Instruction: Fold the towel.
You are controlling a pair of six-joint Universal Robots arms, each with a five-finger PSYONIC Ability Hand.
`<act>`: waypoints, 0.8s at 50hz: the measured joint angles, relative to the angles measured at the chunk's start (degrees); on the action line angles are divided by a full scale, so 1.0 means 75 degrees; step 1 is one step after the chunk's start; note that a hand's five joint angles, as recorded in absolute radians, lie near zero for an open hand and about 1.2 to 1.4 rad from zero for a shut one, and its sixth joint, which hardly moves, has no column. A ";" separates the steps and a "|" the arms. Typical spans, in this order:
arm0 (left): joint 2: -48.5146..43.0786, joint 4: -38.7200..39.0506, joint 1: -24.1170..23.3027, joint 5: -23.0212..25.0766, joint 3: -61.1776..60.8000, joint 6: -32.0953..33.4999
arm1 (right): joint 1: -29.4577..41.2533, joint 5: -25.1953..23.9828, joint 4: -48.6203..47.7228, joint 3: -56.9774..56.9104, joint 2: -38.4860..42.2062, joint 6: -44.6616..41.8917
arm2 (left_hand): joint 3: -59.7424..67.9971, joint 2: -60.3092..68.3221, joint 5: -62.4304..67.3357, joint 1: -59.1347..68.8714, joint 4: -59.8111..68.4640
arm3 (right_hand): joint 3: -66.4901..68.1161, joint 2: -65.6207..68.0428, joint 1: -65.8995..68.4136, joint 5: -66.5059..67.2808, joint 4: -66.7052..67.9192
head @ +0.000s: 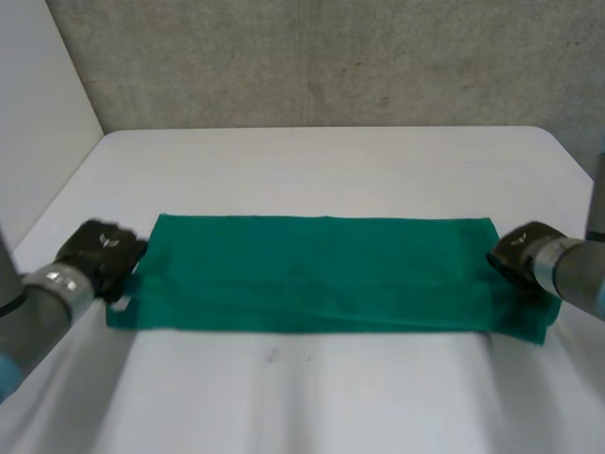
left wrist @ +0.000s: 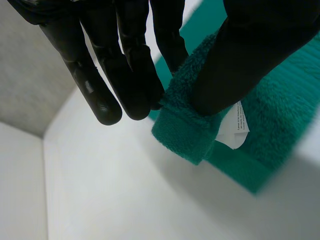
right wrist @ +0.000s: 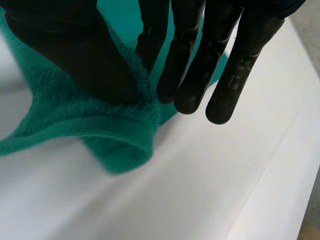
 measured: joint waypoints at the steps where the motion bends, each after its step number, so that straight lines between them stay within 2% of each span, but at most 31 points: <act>1: -0.0123 0.0091 -0.0055 -0.0013 0.0133 -0.0052 | 0.0022 0.0000 -0.0043 -0.0130 0.0104 0.0086 | -0.0001 0.0000 0.0000 0.0000 0.0000 | 0.0000 0.0000 0.0000 0.0001 0.0000; 6: -0.1623 0.0607 -0.0481 -0.0369 0.1721 -0.0515 | 0.0152 0.0020 -0.0191 -0.1378 0.1034 0.0605 | 0.0000 0.0002 0.0000 0.0000 0.0001 | 0.0000 0.0000 0.0000 0.0009 0.0001; 14: -0.3615 0.0724 -0.0872 -0.1141 0.3840 -0.0679 | 0.0215 0.0078 -0.0202 -0.3270 0.2453 0.0903 | 0.0000 0.0002 0.0000 0.0000 0.0027 | 0.0000 0.0000 0.0000 0.0016 0.0000; 21: -0.4545 0.0978 -0.0907 -0.1406 0.5017 -0.0622 | 0.0228 0.0228 -0.0243 -0.4326 0.3259 0.0969 | 0.0000 0.0002 0.0000 0.0000 0.0027 | 0.0000 0.0000 0.0000 0.0016 0.0000; 27: -0.4820 0.1413 -0.0927 -0.1420 0.5310 -0.0472 | 0.0229 0.0349 -0.0552 -0.4868 0.3646 0.0994 | -0.0011 -0.0037 -0.0009 -0.0024 0.0015 | -0.0009 -0.0006 -0.0004 0.0016 0.0001; 28: -0.4847 0.1595 -0.0946 -0.1416 0.5316 -0.0429 | 0.0228 0.0369 -0.0714 -0.4935 0.3694 0.1005 | -0.0197 -0.0272 -0.0104 -0.0134 -0.0175 | -0.0707 -0.0784 -0.0454 -0.0628 -0.0749; 29: -0.4854 0.1714 -0.0962 -0.1412 0.5303 -0.0408 | 0.0226 0.0376 -0.0823 -0.4966 0.3715 0.1020 | -0.1773 -0.1962 -0.1390 -0.1651 -0.1777 | -0.0707 -0.0784 -0.0454 -0.0628 -0.0749; 30: -0.4850 0.1896 -0.0995 -0.1401 0.5270 -0.0383 | 0.0227 0.0385 -0.0978 -0.4995 0.3737 0.1056 | -0.2231 -0.2279 -0.1845 -0.2154 -0.2245 | -0.2667 -0.2639 -0.2051 -0.2468 -0.2722; 31: -0.4841 0.2001 -0.1017 -0.1396 0.5242 -0.0371 | 0.0226 0.0395 -0.1085 -0.5009 0.3744 0.1097 | -0.2231 -0.2279 -0.1845 -0.2154 -0.2245 | -0.3738 -0.3716 -0.2842 -0.3419 -0.3678; 32: -0.4828 0.2102 -0.1041 -0.1390 0.5208 -0.0362 | 0.0225 0.0403 -0.1179 -0.5019 0.3747 0.1146 | -0.4349 -0.4426 -0.3984 -0.4568 -0.4419 | -0.3738 -0.3716 -0.2842 -0.3419 -0.3678; 33: -0.4810 0.2206 -0.1067 -0.1385 0.5169 -0.0353 | 0.0224 0.0410 -0.1253 -0.5026 0.3746 0.1196 | -0.5790 -0.5873 -0.5457 -0.6028 -0.5885 | -0.4899 -0.4851 -0.3820 -0.4633 -0.4850; 34: -0.4773 0.2354 -0.1108 -0.1377 0.5104 -0.0344 | 0.0224 0.0419 -0.1347 -0.5032 0.3742 0.1274 | -0.6559 -0.6649 -0.6239 -0.6644 -0.6662 | -0.4899 -0.4851 -0.3820 -0.4633 -0.4850; 35: -0.4674 0.2622 -0.1183 -0.1367 0.4965 -0.0333 | 0.0223 0.0440 -0.1536 -0.5036 0.3726 0.1497 | -0.7126 -0.7185 -0.6789 -0.6909 -0.7194 | -0.6474 -0.6395 -0.5170 -0.6401 -0.6559; 40: -0.4308 0.3212 -0.1315 -0.1348 0.4564 -0.0328 | 0.0201 0.0429 -0.1735 -0.4902 0.3449 0.2265 | -0.7305 -0.7399 -0.6921 -0.6916 -0.7375 | -0.7389 -0.7209 -0.5857 -0.7091 -0.7343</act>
